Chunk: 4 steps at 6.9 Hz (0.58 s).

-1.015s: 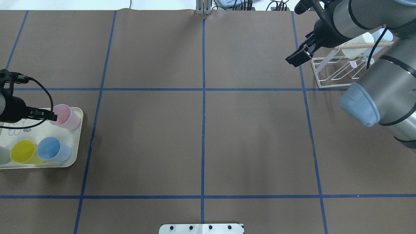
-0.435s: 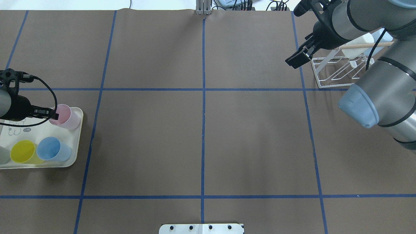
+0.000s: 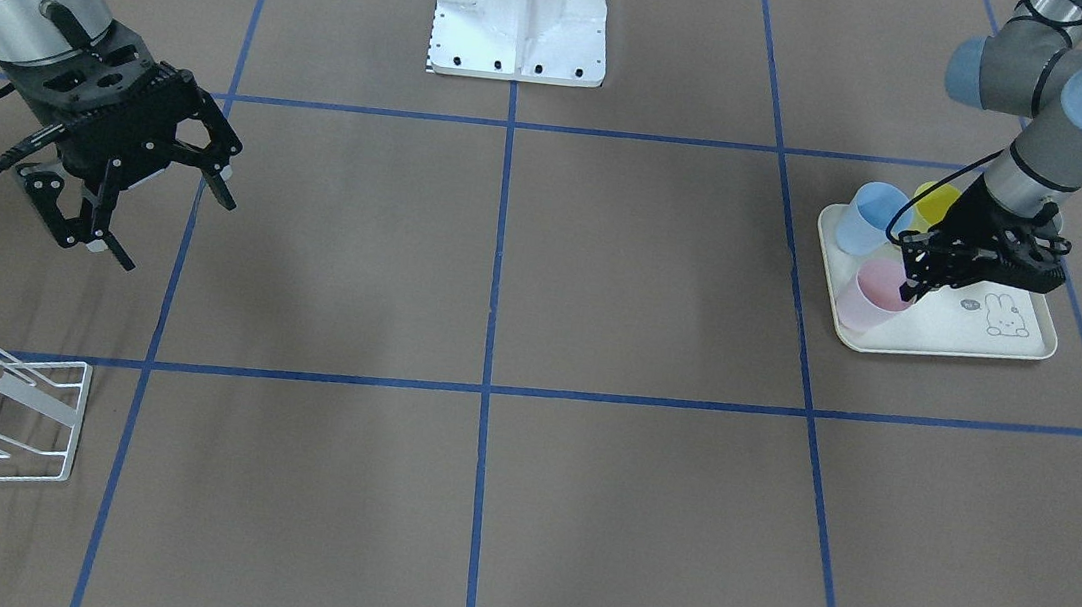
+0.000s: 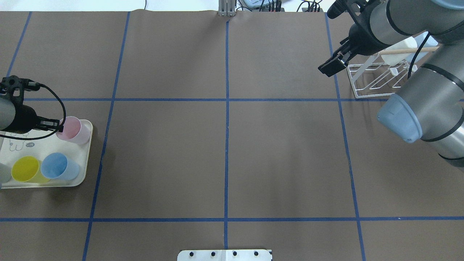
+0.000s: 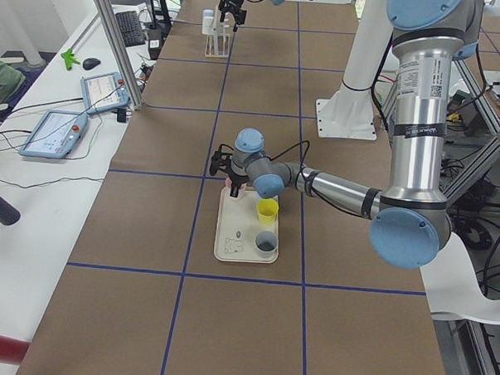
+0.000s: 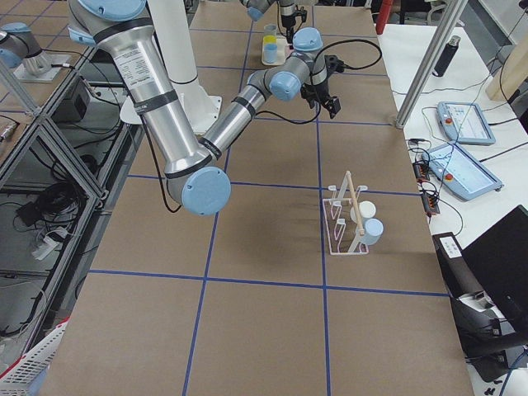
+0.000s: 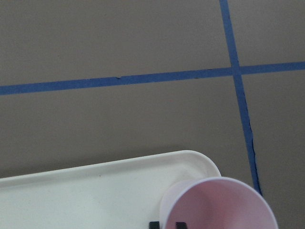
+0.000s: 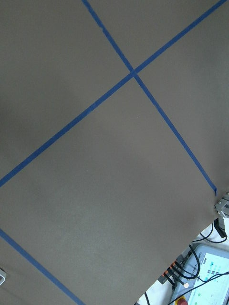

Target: Transfer IKEA cup to right arm and place on rack

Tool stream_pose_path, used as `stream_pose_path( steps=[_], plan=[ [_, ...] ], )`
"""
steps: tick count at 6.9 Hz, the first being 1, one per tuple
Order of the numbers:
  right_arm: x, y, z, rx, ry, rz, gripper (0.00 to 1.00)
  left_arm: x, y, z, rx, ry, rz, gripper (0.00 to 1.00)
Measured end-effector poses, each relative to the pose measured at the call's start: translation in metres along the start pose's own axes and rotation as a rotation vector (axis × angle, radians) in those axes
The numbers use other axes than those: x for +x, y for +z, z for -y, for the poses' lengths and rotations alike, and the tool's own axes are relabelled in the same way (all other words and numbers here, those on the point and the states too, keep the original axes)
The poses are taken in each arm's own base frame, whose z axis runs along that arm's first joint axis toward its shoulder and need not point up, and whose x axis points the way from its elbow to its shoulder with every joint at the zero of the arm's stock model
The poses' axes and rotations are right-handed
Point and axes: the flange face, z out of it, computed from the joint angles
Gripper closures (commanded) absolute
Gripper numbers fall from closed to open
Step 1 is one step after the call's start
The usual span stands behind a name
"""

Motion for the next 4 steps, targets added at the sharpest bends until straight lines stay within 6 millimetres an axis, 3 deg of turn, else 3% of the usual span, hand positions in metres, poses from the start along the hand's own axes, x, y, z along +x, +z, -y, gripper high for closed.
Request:
stream_pose_path(
  steps=[2, 4],
  plan=[
    [0.0, 0.001, 0.0, -0.001, -0.003, 0.001, 0.01, -0.003, -0.007, 0.004, 0.011, -0.004, -0.002, 1.0],
    [-0.005, 0.006, 0.002, 0.006, -0.022, 0.006, 0.01, -0.021, -0.041, 0.026, 0.038, -0.054, -0.023, 1.0]
  ],
)
